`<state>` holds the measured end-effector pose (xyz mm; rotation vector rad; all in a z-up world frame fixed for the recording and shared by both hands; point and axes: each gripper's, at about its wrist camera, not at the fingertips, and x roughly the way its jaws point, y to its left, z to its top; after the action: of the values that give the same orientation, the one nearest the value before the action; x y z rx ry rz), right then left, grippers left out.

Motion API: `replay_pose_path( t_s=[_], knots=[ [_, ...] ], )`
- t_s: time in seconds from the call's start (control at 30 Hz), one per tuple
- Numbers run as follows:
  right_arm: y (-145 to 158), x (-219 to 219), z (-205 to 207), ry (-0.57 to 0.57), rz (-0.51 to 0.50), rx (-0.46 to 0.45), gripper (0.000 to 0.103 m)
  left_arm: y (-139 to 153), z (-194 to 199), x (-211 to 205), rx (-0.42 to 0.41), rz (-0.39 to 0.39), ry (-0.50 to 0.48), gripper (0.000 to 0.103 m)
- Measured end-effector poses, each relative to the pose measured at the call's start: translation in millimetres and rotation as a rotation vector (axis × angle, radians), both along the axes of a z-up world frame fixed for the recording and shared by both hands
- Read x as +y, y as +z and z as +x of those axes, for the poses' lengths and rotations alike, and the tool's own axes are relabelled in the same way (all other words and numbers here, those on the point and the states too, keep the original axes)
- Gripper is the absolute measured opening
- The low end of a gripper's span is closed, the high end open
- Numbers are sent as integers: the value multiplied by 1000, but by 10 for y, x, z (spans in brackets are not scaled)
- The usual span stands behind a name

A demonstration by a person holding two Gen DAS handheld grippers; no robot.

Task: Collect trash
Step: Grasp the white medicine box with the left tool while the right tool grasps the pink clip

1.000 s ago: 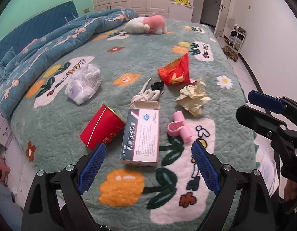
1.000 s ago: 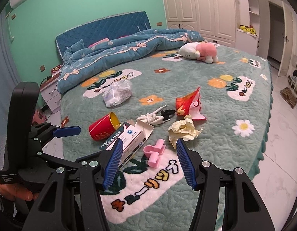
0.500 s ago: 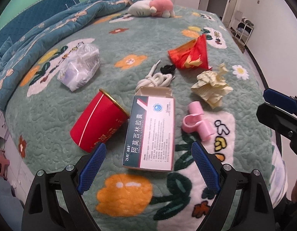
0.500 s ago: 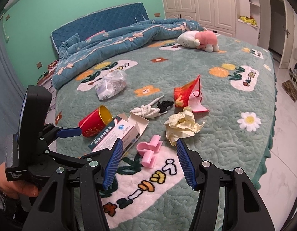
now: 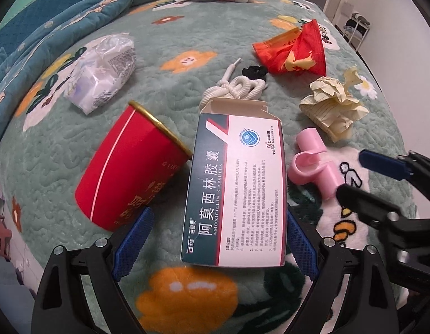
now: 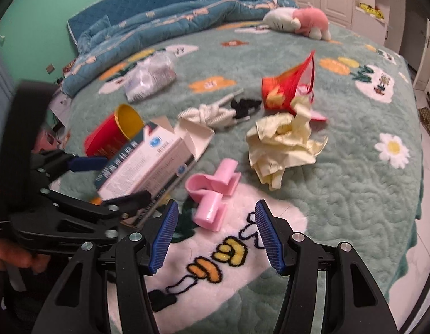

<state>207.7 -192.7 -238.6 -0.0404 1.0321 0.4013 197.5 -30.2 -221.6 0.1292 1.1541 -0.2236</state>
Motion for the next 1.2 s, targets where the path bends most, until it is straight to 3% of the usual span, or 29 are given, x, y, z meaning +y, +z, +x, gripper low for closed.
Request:
replay_pose_path(
  t_s=[0.13, 0.3, 0.33, 0.4, 0.43, 0.67, 1.2],
  knots=[
    [-158, 39, 100, 10, -3, 40, 43, -36, 8, 3, 4, 2, -2, 89],
    [-268, 90, 165, 22, -18, 57, 42, -70, -7, -14, 12, 7, -10, 88],
    [-285, 111, 173, 28, -29, 51, 36, -77, -11, -14, 14, 3, -14, 84],
    [-310, 122, 192, 31, -41, 49, 25, -95, -17, 1, 38, -41, -16, 66],
    [-315, 106, 197, 27, -34, 49, 22, -102, -14, 6, 49, -55, -12, 65],
    [-219, 44, 97, 22, -16, 17, 22, -39, -66, 27, 28, -58, 0, 64],
    [332, -144, -390, 12, 53, -74, 22, 499, -406, -120, -78, -71, -43, 64]
  ],
)
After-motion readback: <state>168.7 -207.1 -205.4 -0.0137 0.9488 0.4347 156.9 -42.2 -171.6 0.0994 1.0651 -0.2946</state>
